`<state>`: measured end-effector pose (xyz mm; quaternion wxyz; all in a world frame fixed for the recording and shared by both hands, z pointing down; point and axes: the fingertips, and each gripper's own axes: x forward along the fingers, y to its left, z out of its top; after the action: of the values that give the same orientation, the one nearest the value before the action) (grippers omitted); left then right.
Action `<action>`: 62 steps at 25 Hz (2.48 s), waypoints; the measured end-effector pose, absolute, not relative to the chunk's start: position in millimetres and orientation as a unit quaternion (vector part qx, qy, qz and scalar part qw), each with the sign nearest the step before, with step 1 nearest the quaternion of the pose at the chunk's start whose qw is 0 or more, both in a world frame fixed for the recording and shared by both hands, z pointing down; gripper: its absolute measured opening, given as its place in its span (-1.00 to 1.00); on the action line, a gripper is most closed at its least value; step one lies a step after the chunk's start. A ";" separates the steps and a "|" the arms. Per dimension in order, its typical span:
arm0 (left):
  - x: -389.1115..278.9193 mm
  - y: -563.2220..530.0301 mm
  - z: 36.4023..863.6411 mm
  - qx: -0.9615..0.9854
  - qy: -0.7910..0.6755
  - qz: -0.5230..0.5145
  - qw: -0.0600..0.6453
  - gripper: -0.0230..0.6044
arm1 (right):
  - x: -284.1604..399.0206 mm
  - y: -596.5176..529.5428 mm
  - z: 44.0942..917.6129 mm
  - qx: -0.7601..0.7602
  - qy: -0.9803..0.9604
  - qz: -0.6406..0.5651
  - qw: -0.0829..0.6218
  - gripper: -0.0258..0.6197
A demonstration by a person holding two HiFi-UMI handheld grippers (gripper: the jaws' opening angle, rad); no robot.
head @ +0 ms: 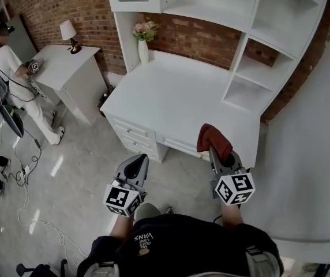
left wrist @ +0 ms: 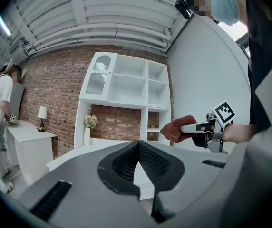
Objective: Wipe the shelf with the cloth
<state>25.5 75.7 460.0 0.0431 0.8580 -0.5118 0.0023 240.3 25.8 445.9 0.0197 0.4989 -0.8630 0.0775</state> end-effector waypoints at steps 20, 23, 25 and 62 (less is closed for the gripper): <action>-28.0 -108.6 455.4 0.906 -0.422 0.003 0.044 -0.91 | 185.0 -114.5 440.8 0.577 -0.813 0.075 0.011 -0.72; -44.5 -138.5 453.3 0.913 -0.404 0.004 0.046 -0.91 | 168.5 -135.5 435.7 0.591 -0.803 0.075 0.009 -0.72; -53.0 -155.7 450.6 0.919 -0.393 0.001 0.045 -0.91 | 159.6 -147.8 432.7 0.601 -0.796 0.073 0.008 -0.72; -53.3 -332.7 446.2 0.938 -0.343 -0.026 0.041 -0.91 | 140.4 -392.5 242.8 0.608 -0.782 -0.138 -0.007 -0.72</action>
<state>-53.3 -332.7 446.2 0.0405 0.9382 -0.3426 -0.0262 140.4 -392.5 242.8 -0.0069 0.6078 -0.7820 -0.1379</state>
